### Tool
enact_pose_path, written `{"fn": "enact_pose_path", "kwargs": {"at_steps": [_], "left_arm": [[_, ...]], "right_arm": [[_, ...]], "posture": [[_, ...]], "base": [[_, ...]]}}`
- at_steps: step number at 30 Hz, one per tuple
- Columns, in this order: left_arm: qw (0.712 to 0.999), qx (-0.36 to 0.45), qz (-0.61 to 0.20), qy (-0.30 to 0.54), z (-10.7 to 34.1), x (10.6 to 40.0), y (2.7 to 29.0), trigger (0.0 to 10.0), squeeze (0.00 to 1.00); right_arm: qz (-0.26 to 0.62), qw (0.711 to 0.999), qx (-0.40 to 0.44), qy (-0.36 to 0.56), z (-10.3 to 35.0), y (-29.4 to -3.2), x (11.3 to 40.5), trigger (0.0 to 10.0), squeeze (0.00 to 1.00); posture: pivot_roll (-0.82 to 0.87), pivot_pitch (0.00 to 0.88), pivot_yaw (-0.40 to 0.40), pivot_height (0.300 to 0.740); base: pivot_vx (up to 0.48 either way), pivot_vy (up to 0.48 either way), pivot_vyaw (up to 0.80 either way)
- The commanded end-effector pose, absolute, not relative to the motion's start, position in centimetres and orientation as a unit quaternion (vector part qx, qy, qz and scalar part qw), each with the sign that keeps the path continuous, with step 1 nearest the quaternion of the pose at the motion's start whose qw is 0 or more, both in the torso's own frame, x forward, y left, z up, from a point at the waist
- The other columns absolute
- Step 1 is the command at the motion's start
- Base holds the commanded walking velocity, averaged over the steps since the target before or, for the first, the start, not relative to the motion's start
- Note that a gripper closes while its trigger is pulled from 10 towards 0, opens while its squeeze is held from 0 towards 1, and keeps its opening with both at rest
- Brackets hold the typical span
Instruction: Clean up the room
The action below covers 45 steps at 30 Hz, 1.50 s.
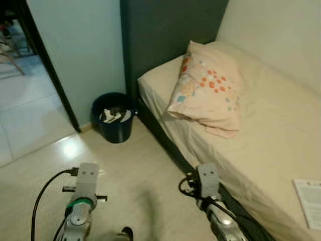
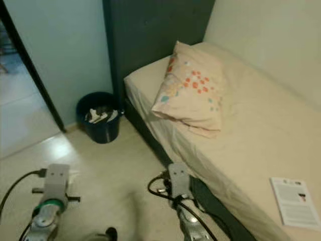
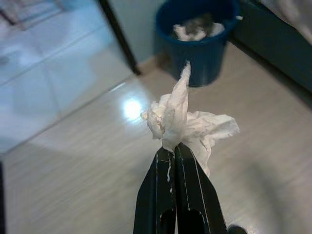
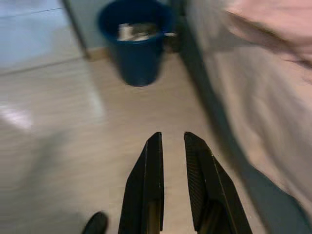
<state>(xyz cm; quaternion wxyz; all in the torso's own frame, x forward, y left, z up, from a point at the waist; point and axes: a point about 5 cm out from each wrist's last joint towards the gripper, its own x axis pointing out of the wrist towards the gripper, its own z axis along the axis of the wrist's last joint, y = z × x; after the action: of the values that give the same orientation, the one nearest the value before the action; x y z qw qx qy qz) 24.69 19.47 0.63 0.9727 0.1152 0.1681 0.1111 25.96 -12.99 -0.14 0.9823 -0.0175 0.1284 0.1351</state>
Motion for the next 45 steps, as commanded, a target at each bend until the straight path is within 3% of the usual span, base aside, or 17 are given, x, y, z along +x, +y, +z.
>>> {"fn": "enact_pose_path", "kwargs": {"at_steps": [1,20,33,36,45], "left_arm": [[0.972,0.119,0.105,0.174,0.2,24.6,19.2,10.0,0.0],[0.977,0.13,0.077,0.153,0.2,25.4,18.1,10.0,0.0],[0.971,0.15,0.068,0.174,-1.0,24.6,18.4,10.0,0.0],[0.973,0.147,0.068,0.164,-0.6,24.9,18.1,10.0,0.0],[0.976,0.145,0.064,0.148,-0.3,25.3,17.7,10.0,0.0]], "right_arm": [[0.125,0.984,-0.008,0.124,-0.2,-13.4,26.0,10.0,0.0],[0.115,0.982,-0.03,0.148,-1.3,-13.9,25.5,10.0,0.0],[0.061,0.953,-0.055,0.29,-5.2,-16.8,22.3,10.0,0.0],[0.048,0.927,-0.074,0.365,-6.9,-18.8,19.8,10.0,0.0],[0.053,0.923,-0.064,0.375,-7.4,-18.5,18.9,10.0,0.0]], "posture": [[-0.05,0.0,-0.022,0.74],[-0.06,0.001,-0.017,0.74],[-0.05,0.001,-0.032,0.74],[-0.04,0.001,-0.042,0.74],[-0.04,0.006,-0.042,0.74]], "base": [[0.0,0.0,0.76],[0.46,0.0,0.06],[0.347,0.0,0.0],[0.325,0.0,0.0],[0.324,0.0,0.0]]}}
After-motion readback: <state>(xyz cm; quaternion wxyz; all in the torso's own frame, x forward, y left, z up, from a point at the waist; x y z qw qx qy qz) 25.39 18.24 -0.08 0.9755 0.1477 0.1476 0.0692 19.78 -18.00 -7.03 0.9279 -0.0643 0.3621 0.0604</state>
